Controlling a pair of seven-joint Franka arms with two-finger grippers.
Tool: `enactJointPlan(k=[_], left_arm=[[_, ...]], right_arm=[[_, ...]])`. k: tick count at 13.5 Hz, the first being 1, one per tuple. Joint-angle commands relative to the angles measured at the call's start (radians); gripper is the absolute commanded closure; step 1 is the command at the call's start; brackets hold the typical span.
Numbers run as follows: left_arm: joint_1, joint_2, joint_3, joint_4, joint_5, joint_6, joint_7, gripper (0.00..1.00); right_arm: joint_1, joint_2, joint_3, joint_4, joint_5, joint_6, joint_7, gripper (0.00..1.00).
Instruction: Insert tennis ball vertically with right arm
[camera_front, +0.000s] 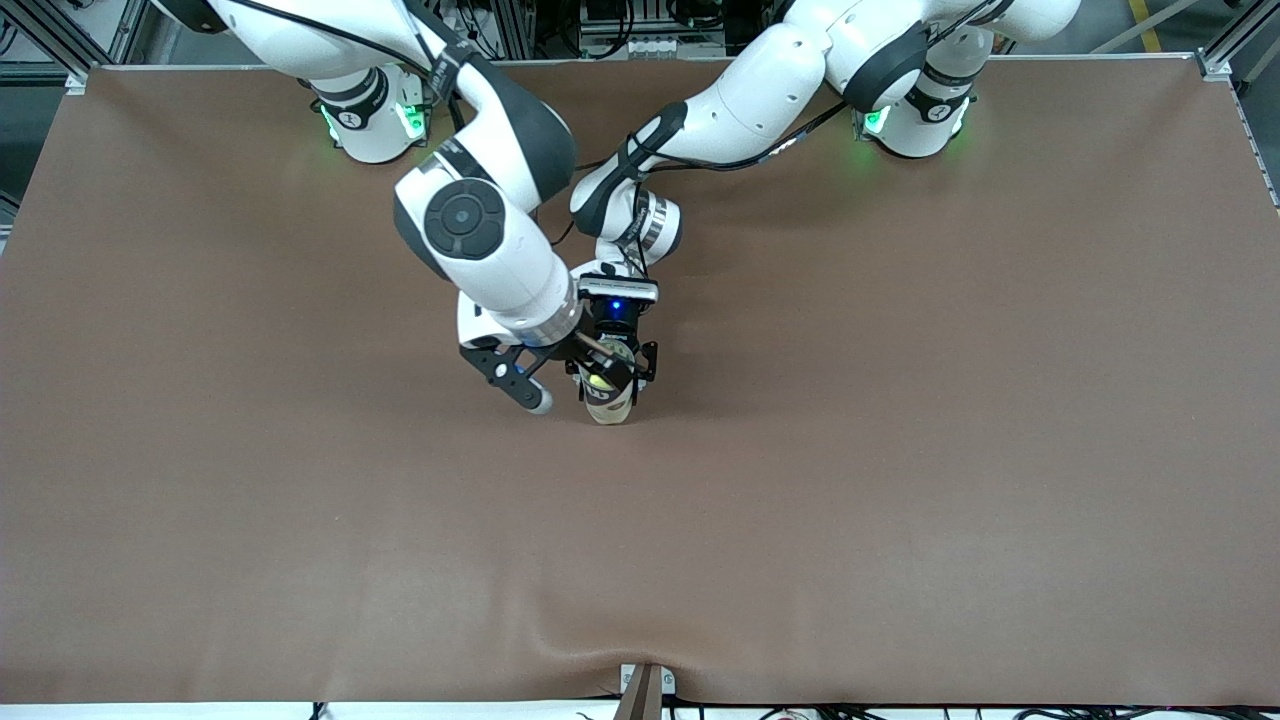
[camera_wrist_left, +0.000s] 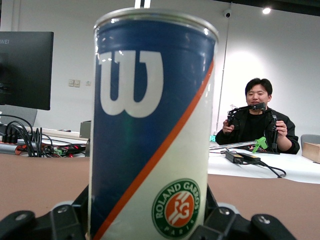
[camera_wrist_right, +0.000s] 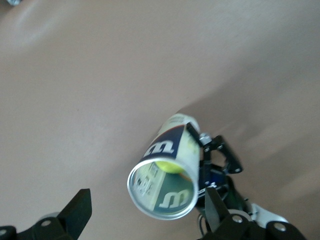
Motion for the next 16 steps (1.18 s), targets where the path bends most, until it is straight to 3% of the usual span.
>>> enactJointPlan(k=[1, 5, 9, 13, 16], left_arm=[[0.008, 0.057, -0.015, 0.067, 0.049, -0.020, -0.018, 0.16], [0.008, 0.055, -0.016, 0.067, 0.049, -0.019, -0.014, 0.00], [0.007, 0.052, -0.016, 0.067, 0.045, -0.019, -0.012, 0.00], [0.007, 0.044, -0.024, 0.067, 0.026, -0.017, 0.014, 0.00], [0.005, 0.040, -0.033, 0.068, -0.007, -0.016, 0.028, 0.00]], right_arm=[[-0.114, -0.096, 0.010, -0.002, 0.016, -0.123, -0.143, 0.00], [-0.289, -0.196, 0.004, -0.010, 0.013, -0.281, -0.476, 0.00], [-0.378, -0.263, -0.007, -0.044, 0.013, -0.363, -0.703, 0.00], [-0.382, -0.385, -0.129, -0.087, 0.016, -0.427, -0.938, 0.00], [-0.383, -0.428, -0.178, -0.085, 0.015, -0.452, -1.076, 0.00]])
